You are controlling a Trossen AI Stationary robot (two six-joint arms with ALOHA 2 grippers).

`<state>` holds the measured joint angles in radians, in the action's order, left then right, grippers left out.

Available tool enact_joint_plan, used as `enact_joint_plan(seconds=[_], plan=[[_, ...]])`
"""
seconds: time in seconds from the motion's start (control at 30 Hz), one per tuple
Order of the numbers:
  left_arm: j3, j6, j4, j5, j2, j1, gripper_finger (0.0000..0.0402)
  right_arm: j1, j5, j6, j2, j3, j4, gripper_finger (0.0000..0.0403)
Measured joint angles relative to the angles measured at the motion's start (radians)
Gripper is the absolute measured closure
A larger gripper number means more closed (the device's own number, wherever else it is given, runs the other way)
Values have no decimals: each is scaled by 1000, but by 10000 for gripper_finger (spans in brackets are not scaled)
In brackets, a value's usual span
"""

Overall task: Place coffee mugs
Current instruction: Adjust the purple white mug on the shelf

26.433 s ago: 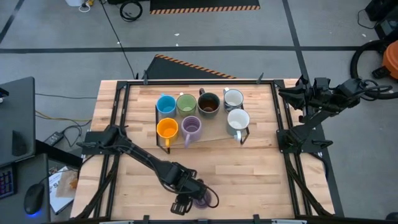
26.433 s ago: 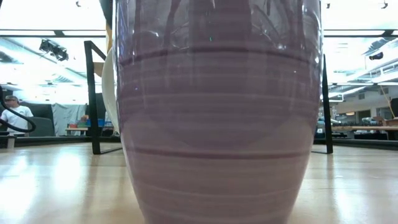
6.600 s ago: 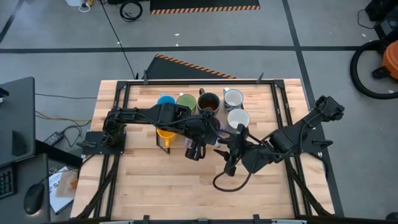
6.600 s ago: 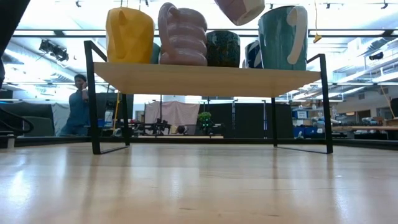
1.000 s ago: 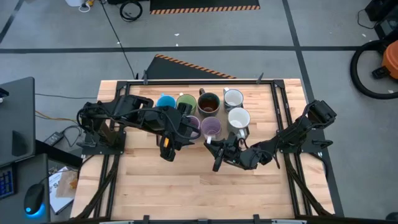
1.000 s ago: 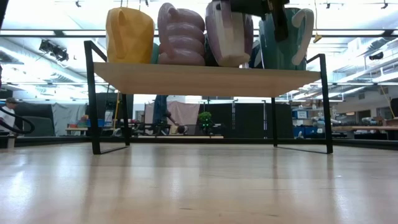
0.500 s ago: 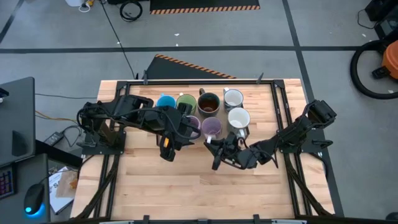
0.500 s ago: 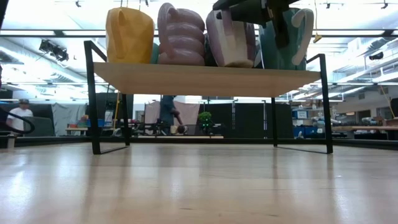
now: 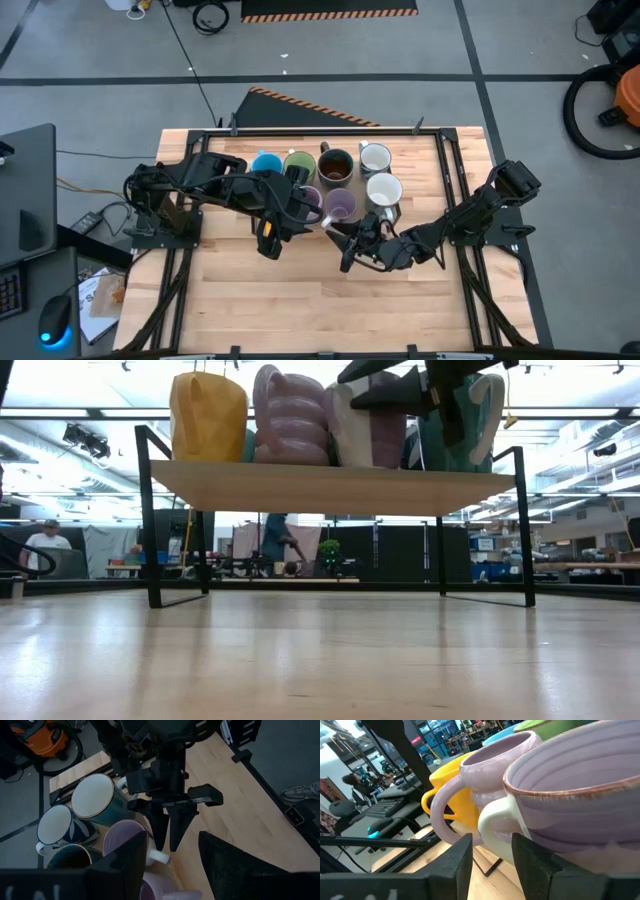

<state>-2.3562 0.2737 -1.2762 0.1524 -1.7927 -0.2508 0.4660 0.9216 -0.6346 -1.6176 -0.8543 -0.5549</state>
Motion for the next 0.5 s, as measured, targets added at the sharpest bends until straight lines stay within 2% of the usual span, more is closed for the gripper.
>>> enact_joint_plan(seconds=[0.3, 0.5], plan=[[0, 0, 0, 0, 0, 0, 214, 0, -7, 10, 0, 0, 25, 243], [0, 0, 0, 0, 0, 0, 214, 0, -11, 33, 0, 0, 42, 217]])
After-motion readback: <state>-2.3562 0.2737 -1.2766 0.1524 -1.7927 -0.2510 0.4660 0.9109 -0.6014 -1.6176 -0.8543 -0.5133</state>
